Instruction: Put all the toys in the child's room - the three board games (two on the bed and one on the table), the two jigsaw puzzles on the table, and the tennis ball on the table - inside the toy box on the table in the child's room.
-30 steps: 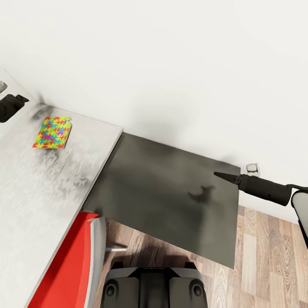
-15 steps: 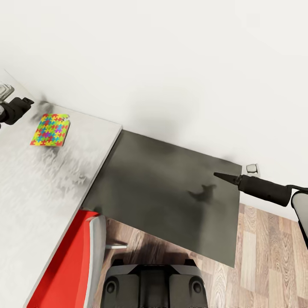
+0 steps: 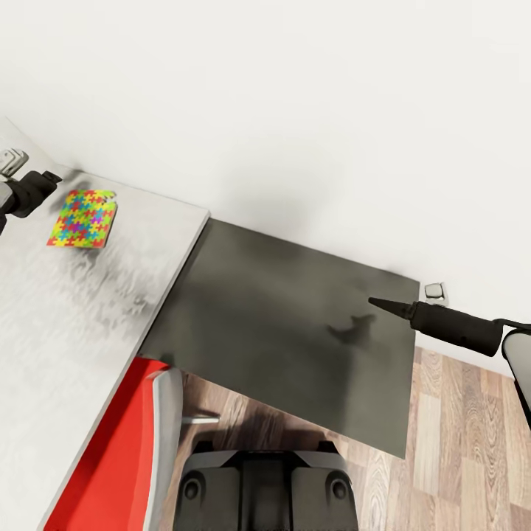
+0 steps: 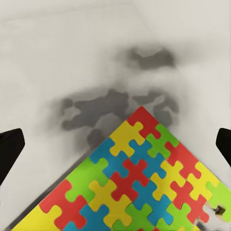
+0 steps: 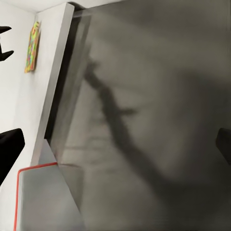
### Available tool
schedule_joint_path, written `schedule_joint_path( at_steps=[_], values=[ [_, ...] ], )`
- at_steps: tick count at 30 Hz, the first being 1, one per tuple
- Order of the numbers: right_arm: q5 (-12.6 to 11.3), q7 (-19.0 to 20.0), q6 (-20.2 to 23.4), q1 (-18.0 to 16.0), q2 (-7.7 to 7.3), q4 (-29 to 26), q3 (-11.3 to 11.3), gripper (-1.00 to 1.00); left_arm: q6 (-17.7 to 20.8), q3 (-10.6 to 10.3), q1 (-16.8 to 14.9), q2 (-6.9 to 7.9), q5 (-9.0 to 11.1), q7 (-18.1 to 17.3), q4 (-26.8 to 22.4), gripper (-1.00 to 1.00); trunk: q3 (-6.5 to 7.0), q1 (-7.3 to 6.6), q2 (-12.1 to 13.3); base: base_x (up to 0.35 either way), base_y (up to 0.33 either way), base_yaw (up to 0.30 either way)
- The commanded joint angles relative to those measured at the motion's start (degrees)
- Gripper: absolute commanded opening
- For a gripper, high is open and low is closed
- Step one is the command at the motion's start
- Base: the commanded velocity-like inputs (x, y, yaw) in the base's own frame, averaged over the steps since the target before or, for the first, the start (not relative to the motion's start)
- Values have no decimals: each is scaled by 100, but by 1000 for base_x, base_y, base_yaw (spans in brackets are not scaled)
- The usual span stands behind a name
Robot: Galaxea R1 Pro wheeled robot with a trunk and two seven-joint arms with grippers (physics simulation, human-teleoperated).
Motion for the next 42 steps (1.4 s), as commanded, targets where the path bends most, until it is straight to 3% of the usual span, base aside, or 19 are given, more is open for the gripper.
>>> schedule_joint_path(
  at_steps=[1,20,42],
  values=[
    [25,35,28,-5,0,-1,-6,100,15,-48,-2,6,60,45,-11,100,-16,3,-9,0,0,0],
    [25,45,28,11,2,-12,-17,100,-42,-32,103,17,66,43,6,100,-168,3,-9,0,0,18],
    [25,53,28,46,2,-18,-20,100,-94,-18,155,42,80,43,7,100,-195,3,-9,0,0,7]
  ],
)
